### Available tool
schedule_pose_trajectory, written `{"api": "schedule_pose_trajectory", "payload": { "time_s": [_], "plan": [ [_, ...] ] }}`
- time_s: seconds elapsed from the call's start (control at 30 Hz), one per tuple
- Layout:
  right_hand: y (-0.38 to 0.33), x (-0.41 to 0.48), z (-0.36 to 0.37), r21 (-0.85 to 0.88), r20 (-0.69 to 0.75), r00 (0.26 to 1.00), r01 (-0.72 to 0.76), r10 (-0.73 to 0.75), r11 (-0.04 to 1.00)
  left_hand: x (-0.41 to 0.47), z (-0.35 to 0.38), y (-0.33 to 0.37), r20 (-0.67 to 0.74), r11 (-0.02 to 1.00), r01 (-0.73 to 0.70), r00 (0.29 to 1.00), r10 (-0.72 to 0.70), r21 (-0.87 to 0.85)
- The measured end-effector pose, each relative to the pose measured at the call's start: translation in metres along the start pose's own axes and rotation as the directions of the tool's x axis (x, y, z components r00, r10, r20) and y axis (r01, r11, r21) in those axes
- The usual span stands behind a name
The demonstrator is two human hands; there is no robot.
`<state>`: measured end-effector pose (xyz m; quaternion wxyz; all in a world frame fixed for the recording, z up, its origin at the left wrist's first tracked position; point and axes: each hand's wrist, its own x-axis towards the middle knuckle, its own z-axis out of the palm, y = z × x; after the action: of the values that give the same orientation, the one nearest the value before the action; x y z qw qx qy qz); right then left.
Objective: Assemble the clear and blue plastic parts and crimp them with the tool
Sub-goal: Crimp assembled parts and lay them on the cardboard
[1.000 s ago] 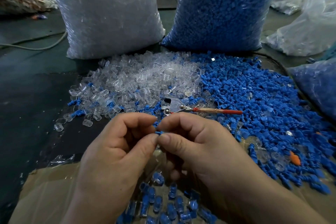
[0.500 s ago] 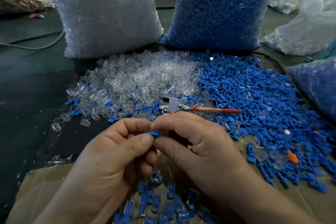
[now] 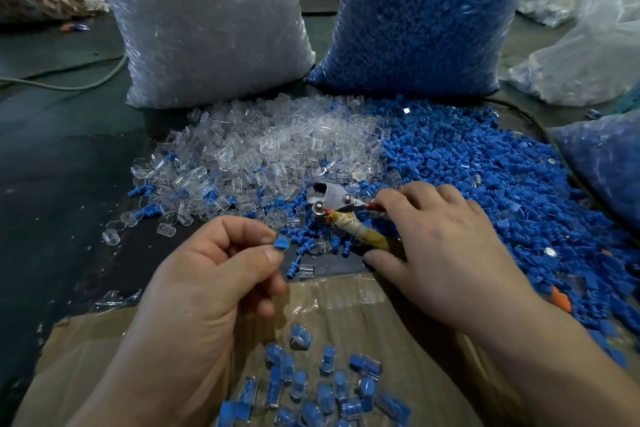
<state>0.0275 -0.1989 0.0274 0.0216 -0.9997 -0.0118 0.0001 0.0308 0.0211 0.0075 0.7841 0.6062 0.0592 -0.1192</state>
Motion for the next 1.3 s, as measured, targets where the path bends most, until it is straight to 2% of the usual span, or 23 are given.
{"api": "schedule_pose_trajectory", "payload": {
  "time_s": [0.17,0.3,0.4,0.5,0.63,0.87,1.07,1.3],
  "plan": [
    [-0.001,0.005,0.000,0.023,-0.064,0.998,-0.002,0.003,1.000,0.000,0.001,0.002,-0.015,1.000,0.004,1.000,-0.004,0.007],
    [0.002,-0.001,-0.007,0.222,-0.211,0.977,0.079,-0.031,0.972,-0.002,0.004,0.007,-0.041,0.999,-0.043,0.998,0.044,0.018],
    [-0.001,-0.011,-0.011,0.361,-0.227,0.964,0.215,-0.138,0.907,-0.005,0.006,0.011,-0.064,0.991,-0.130,0.989,0.133,0.036],
    [-0.006,-0.016,-0.011,0.327,-0.177,0.950,0.303,-0.257,0.895,-0.005,0.006,0.012,-0.097,0.981,-0.189,0.976,0.193,0.044],
    [-0.009,-0.017,-0.014,0.318,-0.174,0.933,0.356,-0.315,0.879,-0.005,0.003,0.012,-0.086,0.970,-0.233,0.967,0.239,0.075],
    [-0.004,-0.017,-0.014,0.316,-0.239,0.904,0.419,-0.356,0.851,-0.005,-0.001,0.011,-0.049,0.957,-0.267,0.961,0.273,0.112],
    [-0.002,-0.016,-0.012,0.299,-0.228,0.896,0.436,-0.380,0.849,-0.004,-0.006,0.009,-0.003,0.950,-0.278,0.960,0.281,0.142],
    [-0.005,-0.014,-0.009,0.211,-0.212,0.890,0.445,-0.403,0.870,-0.003,-0.011,0.004,0.065,0.908,-0.320,0.947,0.315,0.270]
  ]
}}
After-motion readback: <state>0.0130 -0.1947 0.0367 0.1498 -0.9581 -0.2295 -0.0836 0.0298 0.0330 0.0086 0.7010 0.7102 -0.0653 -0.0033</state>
